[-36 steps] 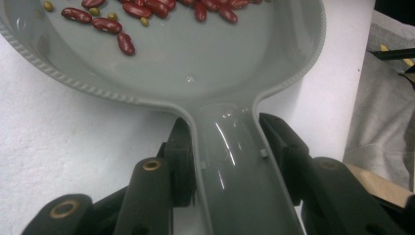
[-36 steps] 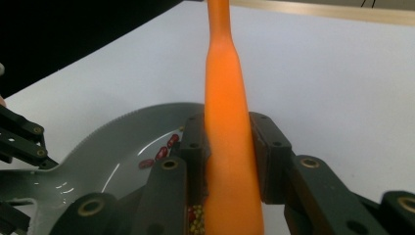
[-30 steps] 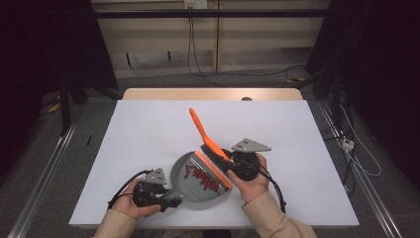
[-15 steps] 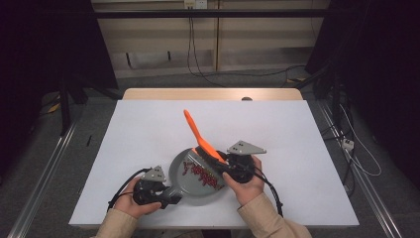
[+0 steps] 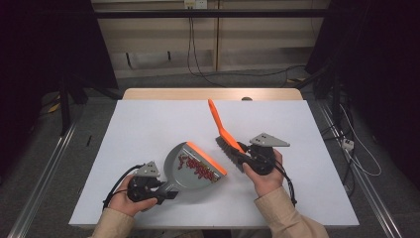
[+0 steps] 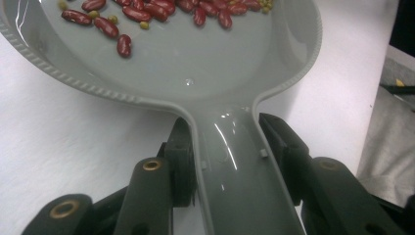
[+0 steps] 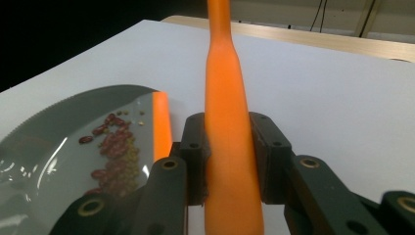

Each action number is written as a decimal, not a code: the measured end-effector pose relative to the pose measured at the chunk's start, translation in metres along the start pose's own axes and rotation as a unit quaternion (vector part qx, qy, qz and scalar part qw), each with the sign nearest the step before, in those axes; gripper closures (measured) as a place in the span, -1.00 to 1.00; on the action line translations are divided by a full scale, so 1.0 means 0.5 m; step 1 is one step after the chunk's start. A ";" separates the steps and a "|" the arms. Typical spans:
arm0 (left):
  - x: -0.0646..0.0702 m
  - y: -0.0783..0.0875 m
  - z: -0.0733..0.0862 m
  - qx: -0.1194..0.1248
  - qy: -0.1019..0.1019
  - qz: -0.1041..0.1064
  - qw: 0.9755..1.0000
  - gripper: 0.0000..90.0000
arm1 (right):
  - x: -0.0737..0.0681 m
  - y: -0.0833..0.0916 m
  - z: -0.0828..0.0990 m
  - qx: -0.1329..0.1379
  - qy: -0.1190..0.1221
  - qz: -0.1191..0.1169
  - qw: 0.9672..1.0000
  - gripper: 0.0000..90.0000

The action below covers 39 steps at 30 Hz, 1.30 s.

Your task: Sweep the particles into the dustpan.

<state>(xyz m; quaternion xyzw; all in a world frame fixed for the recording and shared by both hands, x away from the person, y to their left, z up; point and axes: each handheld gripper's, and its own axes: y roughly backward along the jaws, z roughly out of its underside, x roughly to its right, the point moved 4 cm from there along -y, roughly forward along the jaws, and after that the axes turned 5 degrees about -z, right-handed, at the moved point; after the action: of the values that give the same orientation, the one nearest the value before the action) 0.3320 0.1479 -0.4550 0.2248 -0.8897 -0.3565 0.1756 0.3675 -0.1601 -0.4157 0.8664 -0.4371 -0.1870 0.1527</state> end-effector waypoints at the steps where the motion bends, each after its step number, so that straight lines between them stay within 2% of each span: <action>1: -0.003 0.004 0.000 0.001 0.003 -0.007 1.000 0.35 | 0.003 0.002 0.000 -0.001 0.001 0.001 1.000 0.57; 3: -0.010 0.012 -0.001 0.006 0.007 -0.022 1.000 0.35 | 0.010 0.005 0.000 -0.002 0.001 0.003 1.000 0.57; 4: -0.013 0.014 -0.001 0.014 0.014 -0.021 1.000 0.35 | 0.014 0.007 0.001 -0.005 0.002 0.005 1.000 0.57; 7: -0.023 0.019 0.000 0.025 0.022 -0.035 0.999 0.35 | 0.023 0.013 0.005 -0.005 0.002 0.009 1.000 0.57; 12: -0.035 0.023 0.003 0.030 0.037 -0.053 0.997 0.35 | 0.040 0.024 0.011 -0.007 0.001 0.017 1.000 0.57; 17: -0.051 0.027 0.009 0.040 0.060 -0.083 0.994 0.35 | 0.057 0.034 0.020 -0.014 -0.002 0.024 1.000 0.57; 19: -0.060 0.030 0.013 0.043 0.067 -0.098 0.992 0.35 | 0.062 0.038 0.023 -0.014 -0.002 0.027 1.000 0.57; 22: -0.074 0.036 0.018 0.051 0.083 -0.121 0.988 0.35 | 0.069 0.044 0.025 -0.014 -0.006 0.030 0.999 0.57; 25: -0.087 0.042 0.024 0.059 0.105 -0.140 0.983 0.35 | 0.075 0.049 0.026 -0.014 -0.008 0.032 0.999 0.57; 28: -0.096 0.046 0.029 0.061 0.120 -0.159 0.978 0.35 | 0.079 0.052 0.028 -0.014 -0.008 0.033 0.999 0.57; 32: -0.106 0.047 0.035 0.061 0.132 -0.175 0.974 0.35 | 0.082 0.054 0.031 -0.015 -0.008 0.034 0.999 0.57; 34: -0.109 0.046 0.039 0.059 0.137 -0.180 0.972 0.34 | 0.083 0.055 0.032 -0.015 -0.010 0.034 0.999 0.57; 38: -0.119 0.044 0.045 0.058 0.152 -0.197 0.967 0.34 | 0.084 0.056 0.033 -0.017 -0.007 0.036 0.999 0.57; 39: -0.121 0.044 0.046 0.060 0.157 -0.203 0.965 0.34 | 0.085 0.056 0.034 -0.016 -0.007 0.036 0.999 0.57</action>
<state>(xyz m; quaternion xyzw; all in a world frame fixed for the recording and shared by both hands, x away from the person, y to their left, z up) 0.3659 0.2066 -0.4645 0.4640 -0.8065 -0.2905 0.2234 0.3633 -0.2123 -0.4266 0.8459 -0.4663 -0.1948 0.1704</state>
